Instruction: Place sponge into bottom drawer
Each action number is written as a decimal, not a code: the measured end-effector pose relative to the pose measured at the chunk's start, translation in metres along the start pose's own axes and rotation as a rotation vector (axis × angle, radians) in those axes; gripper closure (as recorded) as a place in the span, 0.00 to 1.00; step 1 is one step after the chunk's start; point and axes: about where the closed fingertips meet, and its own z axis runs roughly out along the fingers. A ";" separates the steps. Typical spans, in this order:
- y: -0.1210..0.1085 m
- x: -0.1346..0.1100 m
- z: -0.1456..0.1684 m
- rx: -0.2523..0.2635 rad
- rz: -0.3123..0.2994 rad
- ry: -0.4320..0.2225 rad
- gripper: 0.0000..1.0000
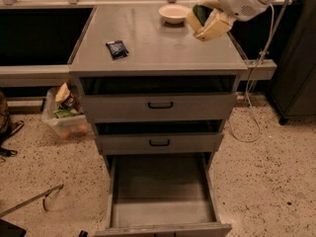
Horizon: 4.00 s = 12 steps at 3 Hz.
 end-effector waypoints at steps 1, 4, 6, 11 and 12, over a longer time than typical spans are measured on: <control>0.049 -0.013 0.000 -0.009 0.015 -0.062 1.00; 0.162 0.031 0.134 -0.244 0.012 -0.160 1.00; 0.244 0.053 0.166 -0.234 0.145 -0.136 1.00; 0.441 0.127 0.361 -0.366 0.353 -0.098 1.00; 0.494 0.158 0.425 -0.345 0.406 -0.082 1.00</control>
Offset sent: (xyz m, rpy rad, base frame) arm -0.0922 0.0737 -0.2253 0.0521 0.2336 0.2556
